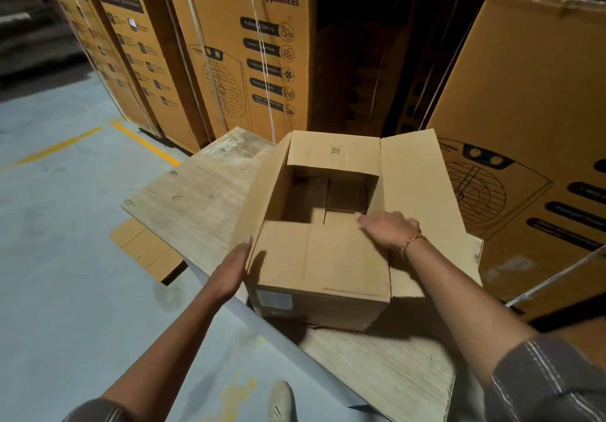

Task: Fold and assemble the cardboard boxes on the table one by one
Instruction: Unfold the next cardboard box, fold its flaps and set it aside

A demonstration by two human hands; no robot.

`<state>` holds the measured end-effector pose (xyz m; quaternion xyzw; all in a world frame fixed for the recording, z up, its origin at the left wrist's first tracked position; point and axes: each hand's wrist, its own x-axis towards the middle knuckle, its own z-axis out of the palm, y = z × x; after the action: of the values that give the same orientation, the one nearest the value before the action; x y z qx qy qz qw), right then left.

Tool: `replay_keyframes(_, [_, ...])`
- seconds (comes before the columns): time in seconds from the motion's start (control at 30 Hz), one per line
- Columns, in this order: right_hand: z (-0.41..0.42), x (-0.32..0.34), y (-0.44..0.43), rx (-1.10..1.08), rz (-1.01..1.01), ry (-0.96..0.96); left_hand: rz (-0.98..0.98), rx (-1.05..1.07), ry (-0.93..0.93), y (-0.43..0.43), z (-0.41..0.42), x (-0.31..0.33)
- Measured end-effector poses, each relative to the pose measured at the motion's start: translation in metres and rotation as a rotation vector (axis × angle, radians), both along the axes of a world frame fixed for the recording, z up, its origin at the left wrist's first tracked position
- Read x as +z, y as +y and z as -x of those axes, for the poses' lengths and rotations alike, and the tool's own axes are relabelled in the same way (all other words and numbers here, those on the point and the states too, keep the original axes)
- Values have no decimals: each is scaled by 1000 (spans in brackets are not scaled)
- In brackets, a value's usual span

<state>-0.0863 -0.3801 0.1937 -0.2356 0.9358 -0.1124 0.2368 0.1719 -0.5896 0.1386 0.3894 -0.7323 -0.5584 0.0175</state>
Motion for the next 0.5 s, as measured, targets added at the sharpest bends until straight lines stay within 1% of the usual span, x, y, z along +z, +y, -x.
replay_keyframes(0.03, [6,10,4,-110,159,-126,-79,15,36,-3,-1,1])
replay_keyframes(0.07, [10,20,11,-172,303,-280,-137,32,64,-2,-3,5])
replay_keyframes(0.1, [14,28,21,-164,385,-427,-166,62,62,-3,-4,7])
replay_keyframes(0.17, [11,42,43,-39,418,-700,-182,40,64,-2,-5,14])
replay_keyframes(0.2, [7,47,52,84,379,-781,-166,-2,57,-2,-5,15])
replay_keyframes(0.23, [0,52,58,230,283,-792,-155,-27,33,-1,-3,14])
replay_keyframes(0.27, [-8,54,62,382,161,-766,-154,-39,12,-3,-1,9])
replay_keyframes(0.3, [-17,50,64,483,42,-710,-141,-37,-19,-7,-2,4])
replay_keyframes(0.33, [-25,42,66,524,-71,-632,-140,-60,-34,-9,-2,1])
replay_keyframes(0.4, [-44,18,69,556,-259,-379,-152,-105,-42,-11,-2,0])
replay_keyframes(0.43, [-57,7,71,564,-313,-256,-146,-81,-37,-11,-1,-3])
replay_keyframes(0.5, [-77,-12,73,565,-340,-65,-76,-25,-40,-9,0,-8])
